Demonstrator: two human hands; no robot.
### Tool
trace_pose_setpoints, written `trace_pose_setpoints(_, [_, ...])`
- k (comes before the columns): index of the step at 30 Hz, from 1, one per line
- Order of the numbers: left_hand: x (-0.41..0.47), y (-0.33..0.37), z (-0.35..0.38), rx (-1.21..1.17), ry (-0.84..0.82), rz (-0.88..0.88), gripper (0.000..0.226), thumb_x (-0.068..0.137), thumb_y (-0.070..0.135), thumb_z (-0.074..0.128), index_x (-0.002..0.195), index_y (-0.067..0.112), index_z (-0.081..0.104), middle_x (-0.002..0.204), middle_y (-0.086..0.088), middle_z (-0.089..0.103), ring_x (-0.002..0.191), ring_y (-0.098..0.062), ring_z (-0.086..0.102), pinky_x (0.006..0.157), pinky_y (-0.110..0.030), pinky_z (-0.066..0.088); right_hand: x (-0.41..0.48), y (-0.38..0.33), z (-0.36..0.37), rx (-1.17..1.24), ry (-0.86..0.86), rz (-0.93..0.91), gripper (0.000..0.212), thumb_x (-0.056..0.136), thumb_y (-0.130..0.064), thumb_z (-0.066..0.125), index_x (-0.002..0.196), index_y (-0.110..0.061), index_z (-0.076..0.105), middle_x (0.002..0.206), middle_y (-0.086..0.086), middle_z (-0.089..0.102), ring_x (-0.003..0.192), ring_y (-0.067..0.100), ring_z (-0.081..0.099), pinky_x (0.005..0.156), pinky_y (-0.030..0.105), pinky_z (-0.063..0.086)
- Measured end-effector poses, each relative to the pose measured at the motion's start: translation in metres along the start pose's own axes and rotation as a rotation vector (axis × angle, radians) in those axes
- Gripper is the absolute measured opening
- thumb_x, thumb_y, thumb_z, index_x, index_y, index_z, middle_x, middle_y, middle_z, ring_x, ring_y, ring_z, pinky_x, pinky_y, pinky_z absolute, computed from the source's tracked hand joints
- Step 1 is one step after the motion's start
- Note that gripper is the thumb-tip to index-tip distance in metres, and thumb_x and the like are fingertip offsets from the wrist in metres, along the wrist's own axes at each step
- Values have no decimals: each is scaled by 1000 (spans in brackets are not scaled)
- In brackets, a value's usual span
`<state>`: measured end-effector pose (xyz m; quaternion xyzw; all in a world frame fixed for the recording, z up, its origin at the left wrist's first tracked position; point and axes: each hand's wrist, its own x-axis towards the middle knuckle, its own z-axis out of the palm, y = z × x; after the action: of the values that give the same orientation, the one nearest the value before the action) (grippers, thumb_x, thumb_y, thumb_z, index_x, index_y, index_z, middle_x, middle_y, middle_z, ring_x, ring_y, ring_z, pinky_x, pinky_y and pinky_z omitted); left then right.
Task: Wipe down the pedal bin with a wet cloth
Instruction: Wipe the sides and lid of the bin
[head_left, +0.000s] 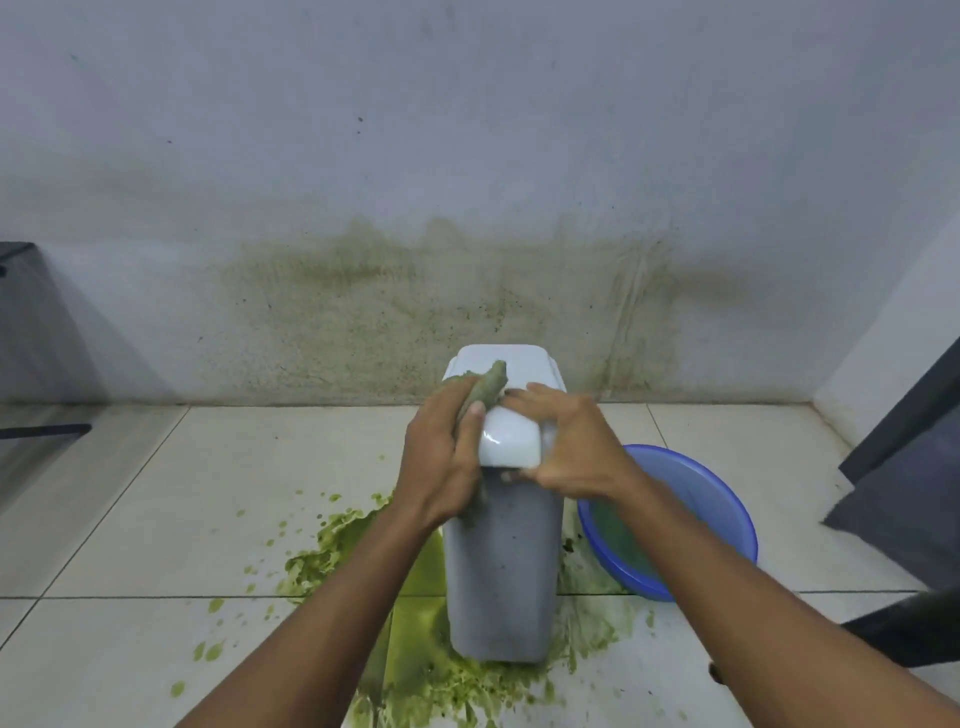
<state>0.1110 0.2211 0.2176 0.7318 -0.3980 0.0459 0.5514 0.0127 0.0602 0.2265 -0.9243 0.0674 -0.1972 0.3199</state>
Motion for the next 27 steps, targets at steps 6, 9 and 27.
trace_pose_setpoints(6, [45,-35,24,25,21,-60,48,106,40,35,151,24,43,153,4,47,142,-14,42,115,-44,36,69,24,-26,169,-26,149,82,54,-42,97,129,-33,64,131,-14,59,119,6,55,100,28,48])
trace_pose_setpoints(9, [52,-51,41,-4,100,-111,49,109,36,35,157,27,30,164,5,31,151,-8,26,123,-39,26,91,39,-24,206,-38,164,59,71,-59,81,124,-38,64,129,-10,59,114,8,57,82,17,47])
trace_pose_setpoints(27, [-16,-120,92,507,-82,327,57,101,21,38,155,4,31,167,-13,21,155,-33,15,123,-56,18,121,109,-23,24,-64,6,96,66,-47,90,147,-34,39,144,-8,42,132,9,43,110,29,35])
